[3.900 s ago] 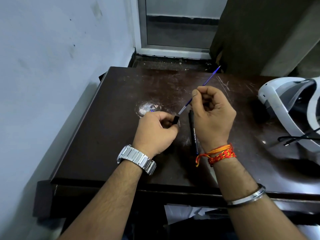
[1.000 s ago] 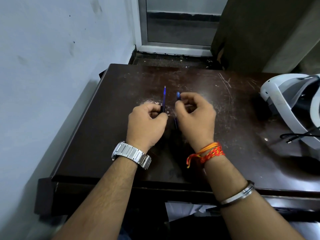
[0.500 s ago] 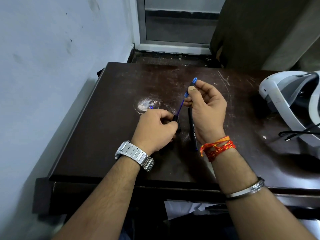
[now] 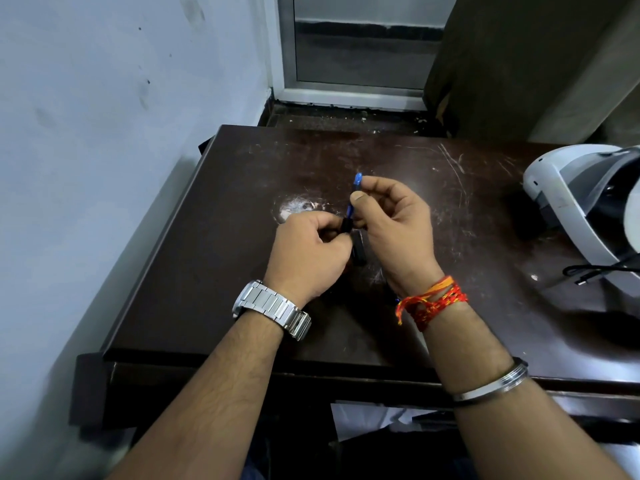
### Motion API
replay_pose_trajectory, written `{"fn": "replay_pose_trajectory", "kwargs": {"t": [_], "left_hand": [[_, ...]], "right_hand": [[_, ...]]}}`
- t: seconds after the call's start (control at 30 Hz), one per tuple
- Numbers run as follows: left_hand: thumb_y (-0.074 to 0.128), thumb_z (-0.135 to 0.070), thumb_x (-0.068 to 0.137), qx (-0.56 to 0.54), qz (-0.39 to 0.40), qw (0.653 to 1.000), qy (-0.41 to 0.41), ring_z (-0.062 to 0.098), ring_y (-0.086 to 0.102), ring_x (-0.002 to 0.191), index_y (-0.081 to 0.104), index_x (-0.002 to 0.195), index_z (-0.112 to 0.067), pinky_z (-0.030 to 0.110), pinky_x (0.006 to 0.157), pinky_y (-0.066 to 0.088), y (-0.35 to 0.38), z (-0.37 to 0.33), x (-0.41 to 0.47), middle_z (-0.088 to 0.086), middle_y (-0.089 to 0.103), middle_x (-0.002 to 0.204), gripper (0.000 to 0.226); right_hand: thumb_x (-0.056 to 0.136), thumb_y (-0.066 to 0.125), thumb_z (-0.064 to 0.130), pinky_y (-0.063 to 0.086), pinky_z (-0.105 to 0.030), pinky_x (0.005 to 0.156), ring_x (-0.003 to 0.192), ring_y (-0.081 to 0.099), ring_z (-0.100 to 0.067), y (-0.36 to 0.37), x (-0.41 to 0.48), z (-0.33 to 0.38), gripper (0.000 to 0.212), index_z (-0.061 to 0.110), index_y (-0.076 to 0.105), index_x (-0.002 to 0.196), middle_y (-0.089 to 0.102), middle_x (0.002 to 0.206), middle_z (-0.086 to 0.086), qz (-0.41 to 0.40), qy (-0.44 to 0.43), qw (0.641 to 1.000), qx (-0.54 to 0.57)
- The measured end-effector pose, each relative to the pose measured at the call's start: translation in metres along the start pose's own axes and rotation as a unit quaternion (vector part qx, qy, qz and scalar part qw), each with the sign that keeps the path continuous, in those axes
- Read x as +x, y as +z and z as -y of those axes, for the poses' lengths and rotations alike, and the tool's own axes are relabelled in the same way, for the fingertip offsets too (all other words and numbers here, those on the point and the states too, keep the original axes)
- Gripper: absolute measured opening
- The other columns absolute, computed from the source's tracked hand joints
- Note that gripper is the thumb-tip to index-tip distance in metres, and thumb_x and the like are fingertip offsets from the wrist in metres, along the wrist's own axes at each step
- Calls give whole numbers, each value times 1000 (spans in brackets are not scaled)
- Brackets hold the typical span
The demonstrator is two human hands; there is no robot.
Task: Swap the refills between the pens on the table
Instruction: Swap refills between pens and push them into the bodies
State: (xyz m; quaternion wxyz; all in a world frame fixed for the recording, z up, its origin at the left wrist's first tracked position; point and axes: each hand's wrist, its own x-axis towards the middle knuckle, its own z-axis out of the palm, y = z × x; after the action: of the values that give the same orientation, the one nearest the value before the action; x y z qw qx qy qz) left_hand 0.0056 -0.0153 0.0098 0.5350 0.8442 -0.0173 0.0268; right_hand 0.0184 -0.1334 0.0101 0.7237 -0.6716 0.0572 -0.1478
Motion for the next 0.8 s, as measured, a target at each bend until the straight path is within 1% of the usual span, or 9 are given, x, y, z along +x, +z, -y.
{"fn": "replay_pose_trajectory", "kwargs": {"t": [0.17, 0.23, 0.3, 0.37, 0.43, 0.5, 0.57, 0.67, 0.8], "left_hand": [[69, -23, 73, 9, -26, 999, 16, 7, 67, 60, 78, 85, -25, 16, 52, 51, -2, 3, 2, -5, 73, 67, 15], [71, -21, 75, 9, -33, 999, 16, 5, 67, 60, 78, 84, -25, 14, 52, 50, -2, 4, 2, -7, 73, 67, 13], [71, -21, 75, 14, -30, 999, 20, 5, 67, 58, 77, 81, -23, 16, 52, 50, 0, 5, 2, -9, 72, 64, 9], [72, -22, 76, 17, -33, 999, 29, 1, 60, 49, 76, 80, -22, 12, 48, 45, 1, 5, 2, -15, 67, 57, 5], [74, -22, 76, 17, -38, 999, 31, 2, 58, 47, 76, 85, -23, 7, 47, 41, 2, 4, 1, -16, 65, 57, 10], [74, -22, 76, 21, -38, 998, 39, 7, 62, 50, 76, 86, -24, 8, 48, 44, 2, 3, 1, -11, 68, 62, 11], [74, -21, 76, 30, -41, 997, 50, 8, 62, 50, 76, 83, -23, 9, 48, 45, 1, 3, 1, -7, 70, 63, 7], [75, -22, 75, 42, -44, 997, 52, 3, 61, 51, 74, 79, -21, 8, 49, 41, 0, 3, 0, -10, 68, 63, 4], [78, -21, 73, 37, -51, 997, 48, -3, 55, 47, 74, 81, -23, 3, 47, 37, 0, 3, 1, -14, 64, 60, 9]], "right_hand": [[91, 64, 5, 47, -11, 58, 63, 58, 5, 3, -1, -1, 17, 20, 69, 99, 65, 77, 3, 37, 15, 999, -16], [90, 67, 8, 48, -11, 60, 64, 61, 6, 2, -2, -1, 13, 20, 72, 93, 67, 77, 5, 52, 24, 998, -33], [84, 75, 13, 47, -14, 54, 55, 59, 1, 0, -3, -1, 9, 17, 68, 82, 62, 68, 4, 41, 34, 998, -32], [75, 84, 21, 42, -17, 45, 43, 49, 0, -3, -3, -2, 28, 17, 57, 76, 50, 59, 4, 6, 47, 999, -7], [71, 84, 27, 40, -20, 45, 45, 48, -3, -4, -2, -1, 32, 19, 54, 77, 53, 62, 2, -5, 72, 997, 40], [74, 80, 18, 45, -21, 50, 53, 56, -4, -3, -2, 0, 21, 17, 62, 86, 66, 71, -1, 3, 86, 993, 79], [77, 79, 5, 48, -18, 51, 54, 62, -3, -2, -4, 1, 23, 14, 65, 92, 69, 69, 4, 6, 74, 994, 74], [71, 87, 9, 47, -16, 51, 50, 56, -1, -3, -5, -1, 32, 14, 63, 92, 59, 62, 8, 0, 52, 998, 37], [77, 81, 8, 49, -15, 57, 60, 63, -2, -1, -3, -2, 22, 10, 69, 96, 68, 65, 8, 7, 67, 996, 54]]}}
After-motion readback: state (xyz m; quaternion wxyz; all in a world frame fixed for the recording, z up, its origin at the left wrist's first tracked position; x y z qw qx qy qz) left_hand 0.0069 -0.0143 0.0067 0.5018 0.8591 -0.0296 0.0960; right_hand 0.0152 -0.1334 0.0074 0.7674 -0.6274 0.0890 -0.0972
